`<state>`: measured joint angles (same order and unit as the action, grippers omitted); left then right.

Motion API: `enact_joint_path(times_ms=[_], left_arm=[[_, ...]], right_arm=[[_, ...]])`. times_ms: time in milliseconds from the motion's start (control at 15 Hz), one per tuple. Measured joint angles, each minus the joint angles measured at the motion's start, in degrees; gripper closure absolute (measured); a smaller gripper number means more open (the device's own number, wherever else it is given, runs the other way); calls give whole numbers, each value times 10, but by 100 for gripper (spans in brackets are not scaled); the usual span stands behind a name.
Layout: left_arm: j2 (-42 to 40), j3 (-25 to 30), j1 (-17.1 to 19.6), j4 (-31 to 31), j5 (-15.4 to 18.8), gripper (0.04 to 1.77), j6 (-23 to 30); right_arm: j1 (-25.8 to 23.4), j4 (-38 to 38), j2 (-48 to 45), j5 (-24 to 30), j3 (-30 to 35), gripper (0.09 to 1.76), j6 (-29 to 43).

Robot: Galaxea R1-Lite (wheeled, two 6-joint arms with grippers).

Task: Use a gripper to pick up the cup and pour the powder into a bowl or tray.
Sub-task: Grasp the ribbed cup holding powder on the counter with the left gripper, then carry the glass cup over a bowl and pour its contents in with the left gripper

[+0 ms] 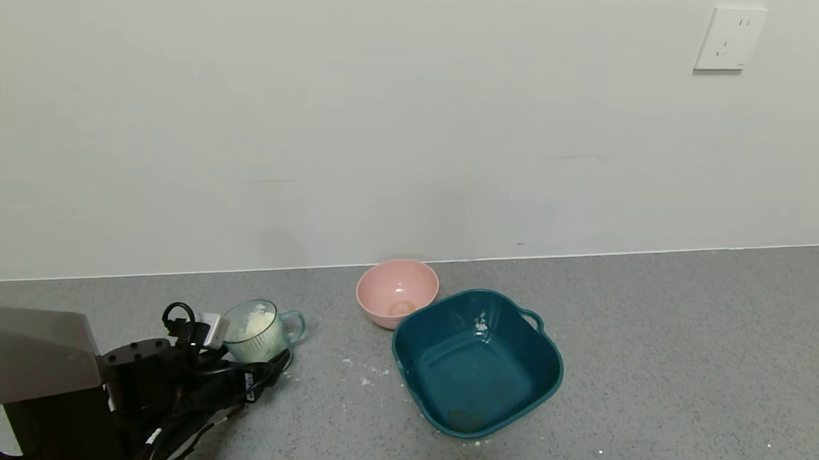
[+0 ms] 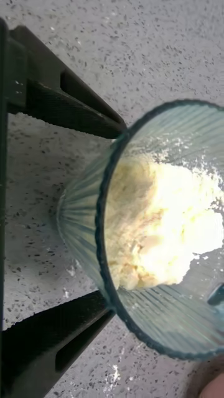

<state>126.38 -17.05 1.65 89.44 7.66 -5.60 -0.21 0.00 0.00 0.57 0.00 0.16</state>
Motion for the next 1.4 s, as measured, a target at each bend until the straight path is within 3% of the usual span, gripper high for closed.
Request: enact_joint_path(times_ms=[800, 933, 1000, 1400], left_arm=[[20, -20, -7, 0, 3, 9, -1], [20, -20, -7, -1, 2, 41, -1], [20, -20, -8, -1, 2, 49, -2], [19, -21, -9, 0, 1, 55, -4]], right_arm=[[0, 0, 0, 0, 0, 14, 0], [0, 0, 0, 0, 0, 14, 0], [0, 0, 0, 0, 0, 14, 0], [0, 0, 0, 0, 0, 14, 0]])
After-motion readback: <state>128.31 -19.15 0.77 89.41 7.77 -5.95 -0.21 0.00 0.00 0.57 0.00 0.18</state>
